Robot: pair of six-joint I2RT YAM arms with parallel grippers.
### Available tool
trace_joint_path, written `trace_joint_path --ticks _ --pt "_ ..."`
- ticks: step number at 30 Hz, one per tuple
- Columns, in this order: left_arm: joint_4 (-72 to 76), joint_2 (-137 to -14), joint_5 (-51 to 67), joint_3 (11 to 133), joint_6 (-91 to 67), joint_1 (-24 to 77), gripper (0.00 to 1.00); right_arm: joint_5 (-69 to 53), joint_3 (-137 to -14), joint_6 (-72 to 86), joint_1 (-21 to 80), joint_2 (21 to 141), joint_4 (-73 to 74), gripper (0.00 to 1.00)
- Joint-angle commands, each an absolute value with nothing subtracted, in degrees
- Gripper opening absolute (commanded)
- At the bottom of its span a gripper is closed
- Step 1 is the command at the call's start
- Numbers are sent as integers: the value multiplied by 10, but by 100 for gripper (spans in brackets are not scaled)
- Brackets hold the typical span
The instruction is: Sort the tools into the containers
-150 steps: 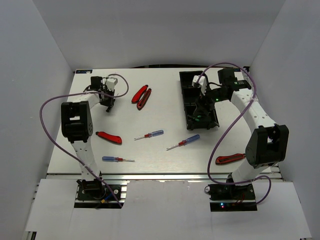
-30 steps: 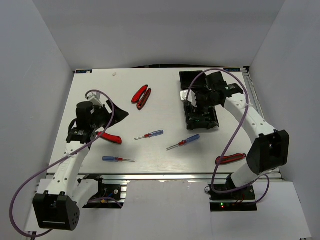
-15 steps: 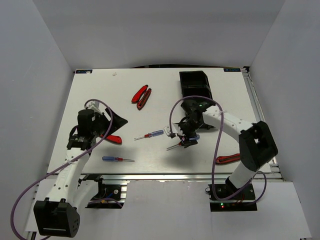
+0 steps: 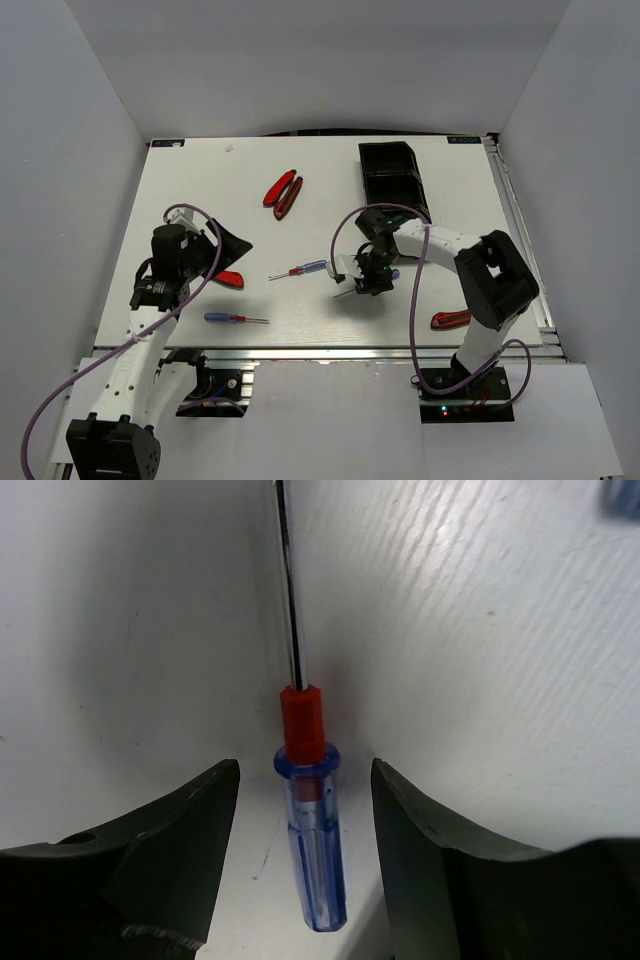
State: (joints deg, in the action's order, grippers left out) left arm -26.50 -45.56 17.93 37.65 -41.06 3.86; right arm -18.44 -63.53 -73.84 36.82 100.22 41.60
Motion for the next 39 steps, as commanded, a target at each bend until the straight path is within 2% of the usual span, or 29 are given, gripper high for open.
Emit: trace_joint_path --ticks 1,6,9,13,21,29,35,39 --pt "-278 -441 171 367 -417 36 87 -163 -623 -733 372 1011 396 61" --pt "-280 -439 170 367 -426 37 87 -156 -613 -729 373 1023 386 52" --pt "-280 -434 168 367 -435 37 87 -162 -611 -724 374 1027 385 38" --pt "-281 -426 168 362 -444 36 88 -181 -613 -725 376 1016 396 29" --pt "-281 -410 165 353 -466 37 88 -312 -678 -730 377 976 479 15" --pt "-288 -399 165 345 -485 36 88 -398 -820 -675 377 965 519 10" --pt "-323 -381 141 333 -555 37 88 -340 -917 -646 338 980 493 8" --pt "-346 -374 120 322 -595 36 88 -297 -977 -677 263 1022 503 9"
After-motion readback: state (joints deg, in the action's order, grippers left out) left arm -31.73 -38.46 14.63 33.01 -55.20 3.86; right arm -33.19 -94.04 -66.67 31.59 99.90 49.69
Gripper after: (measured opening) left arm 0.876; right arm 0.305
